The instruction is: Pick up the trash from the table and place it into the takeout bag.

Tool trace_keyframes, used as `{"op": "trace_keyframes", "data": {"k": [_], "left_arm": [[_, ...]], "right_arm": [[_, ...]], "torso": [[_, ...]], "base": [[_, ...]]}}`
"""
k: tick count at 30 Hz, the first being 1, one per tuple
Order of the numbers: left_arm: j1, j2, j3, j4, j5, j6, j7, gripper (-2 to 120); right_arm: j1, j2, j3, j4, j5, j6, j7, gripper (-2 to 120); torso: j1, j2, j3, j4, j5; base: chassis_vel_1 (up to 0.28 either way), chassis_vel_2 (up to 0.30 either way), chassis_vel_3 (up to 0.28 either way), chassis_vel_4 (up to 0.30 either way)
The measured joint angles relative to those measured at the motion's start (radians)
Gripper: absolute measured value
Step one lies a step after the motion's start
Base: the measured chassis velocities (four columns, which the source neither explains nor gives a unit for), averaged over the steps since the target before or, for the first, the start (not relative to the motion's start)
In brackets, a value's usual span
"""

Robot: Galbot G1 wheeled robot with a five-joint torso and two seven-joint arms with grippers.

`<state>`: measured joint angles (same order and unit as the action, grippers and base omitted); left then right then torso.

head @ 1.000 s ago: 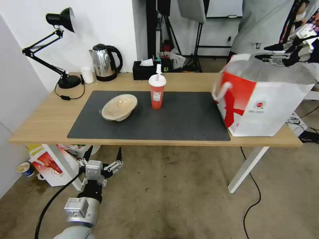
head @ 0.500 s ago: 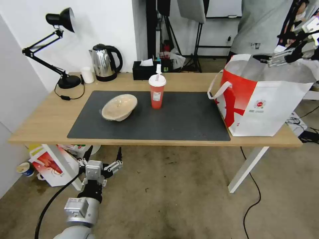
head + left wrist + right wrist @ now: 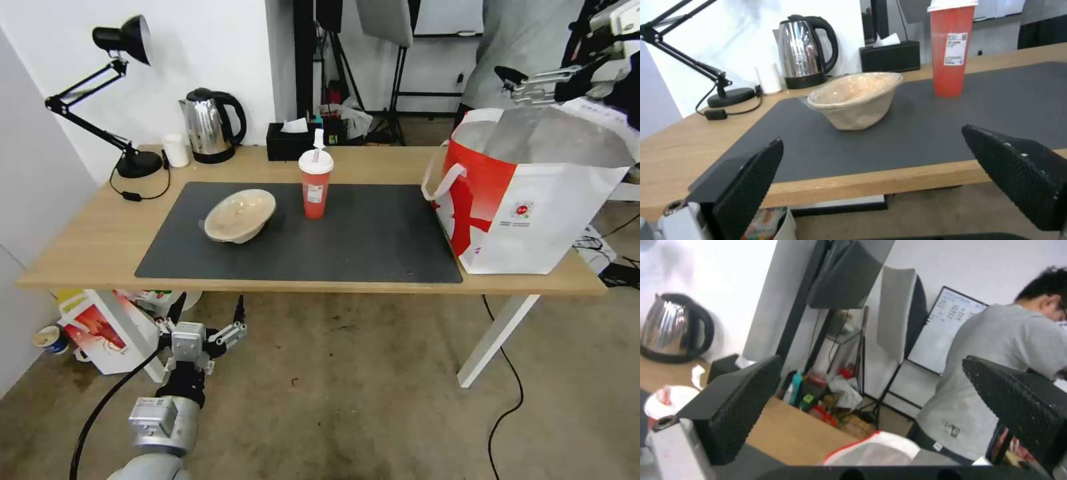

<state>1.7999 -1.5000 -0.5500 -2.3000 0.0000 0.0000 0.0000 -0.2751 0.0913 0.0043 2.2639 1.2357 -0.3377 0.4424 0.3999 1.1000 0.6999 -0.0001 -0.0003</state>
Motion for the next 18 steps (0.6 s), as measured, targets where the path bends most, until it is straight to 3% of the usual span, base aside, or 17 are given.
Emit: {"op": "trace_keyframes", "data": {"k": [3,6,18], "left_arm": [[0.0,0.0,0.0,0.0,0.0,0.0,0.0,100],[0.0,0.0,0.0,0.0,0.0,0.0,0.0,100],[0.0,0.0,0.0,0.0,0.0,0.0,0.0,100]], "right_arm": [[-0.114,0.052,0.063,0.063,-0.026,0.036,0.106,100],[-0.184,0.082,0.101,0.092,-0.055,0.05,0.135,100],[-0.438,0.247,0.166,0.136,-0.256,0.111,0.149,100]], "torso": [[0.0,0.0,0.0,0.0003,0.0004],[0.0,0.0,0.0,0.0,0.0001],[0.0,0.0,0.0,0.0,0.0001]], "base": [[0.0,0.0,0.0,0.0],[0.0,0.0,0.0,0.0],[0.0,0.0,0.0,0.0]]}}
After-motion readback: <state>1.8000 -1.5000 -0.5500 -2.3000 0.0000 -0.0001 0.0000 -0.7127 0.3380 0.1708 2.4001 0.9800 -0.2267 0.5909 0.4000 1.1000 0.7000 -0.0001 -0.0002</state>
